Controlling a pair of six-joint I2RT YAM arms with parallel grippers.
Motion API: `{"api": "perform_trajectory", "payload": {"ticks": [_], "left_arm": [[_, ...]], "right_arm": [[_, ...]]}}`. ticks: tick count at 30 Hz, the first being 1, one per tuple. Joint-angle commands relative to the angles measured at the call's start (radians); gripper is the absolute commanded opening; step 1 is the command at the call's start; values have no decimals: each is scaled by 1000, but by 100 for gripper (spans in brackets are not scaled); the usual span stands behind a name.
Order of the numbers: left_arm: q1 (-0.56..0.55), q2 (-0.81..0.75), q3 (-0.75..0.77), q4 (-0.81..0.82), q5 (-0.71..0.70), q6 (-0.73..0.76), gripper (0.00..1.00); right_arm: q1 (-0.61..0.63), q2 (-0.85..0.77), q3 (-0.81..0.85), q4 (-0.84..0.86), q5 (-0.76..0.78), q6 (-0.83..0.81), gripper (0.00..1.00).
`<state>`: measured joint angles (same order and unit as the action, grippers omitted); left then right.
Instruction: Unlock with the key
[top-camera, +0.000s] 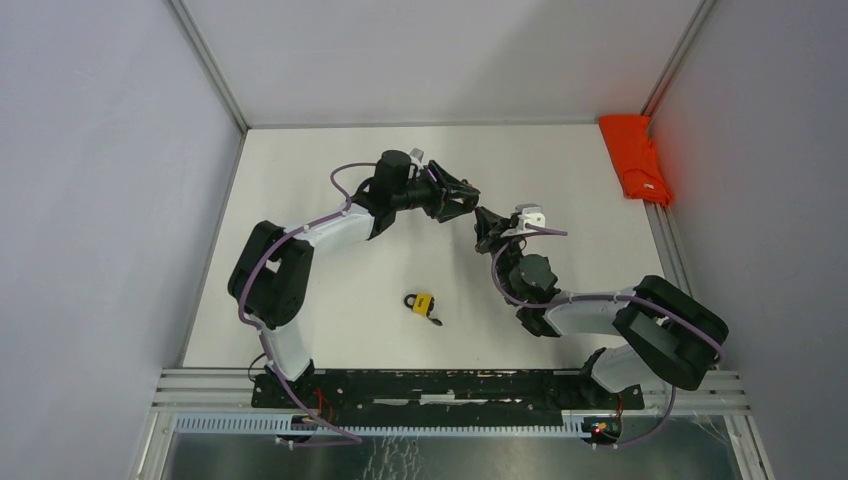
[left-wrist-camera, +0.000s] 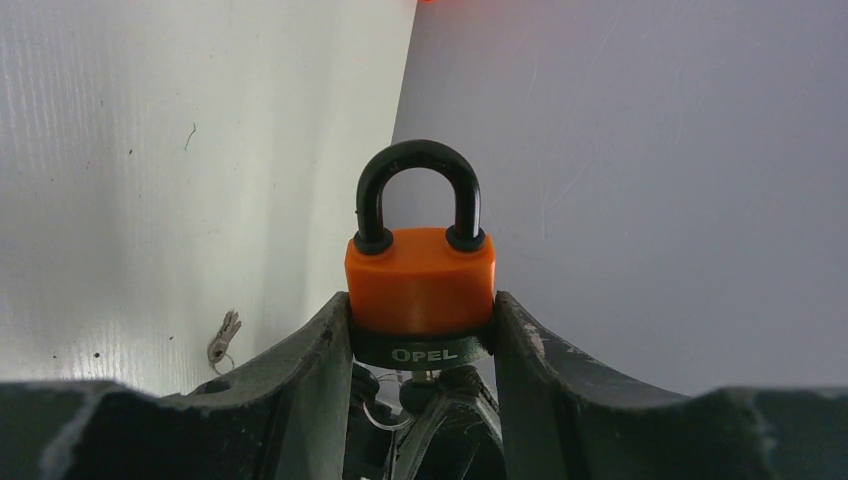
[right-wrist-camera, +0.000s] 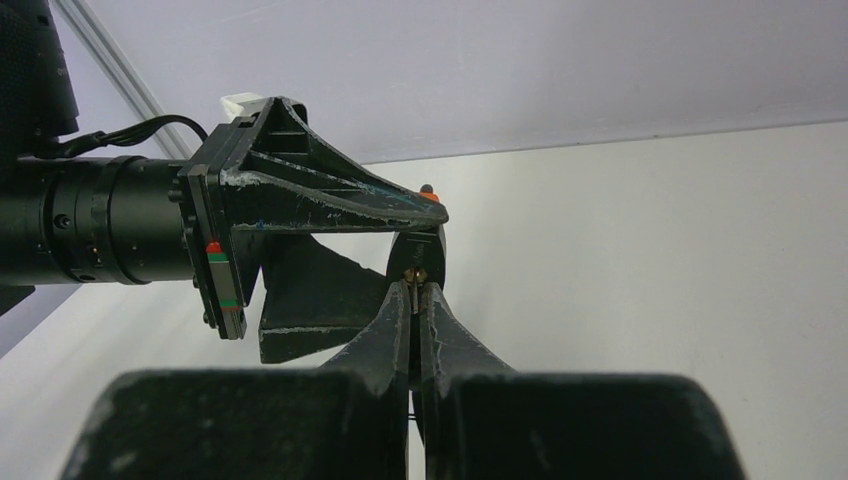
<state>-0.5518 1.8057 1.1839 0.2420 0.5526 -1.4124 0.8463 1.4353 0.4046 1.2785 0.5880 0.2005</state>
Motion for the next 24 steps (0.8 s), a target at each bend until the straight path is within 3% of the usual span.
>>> {"api": "perform_trajectory", "payload": {"ticks": [1,5,16,24], "left_arm": [[-7,-51,-4,83,35,-33,2],[-5,-56,-9,98,34,-30,2],[127,-208,29,-290,-225,309,2],[159,-351,29,-418,-390,442,2]], "right_arm": [[5,-50,11,31,-4,22,0],[0,-115,2,-78,-21,87,0],[-94,-343,-83,-633,-243,337,0],[-129,-230,-25,-940,-523,420,0]]}}
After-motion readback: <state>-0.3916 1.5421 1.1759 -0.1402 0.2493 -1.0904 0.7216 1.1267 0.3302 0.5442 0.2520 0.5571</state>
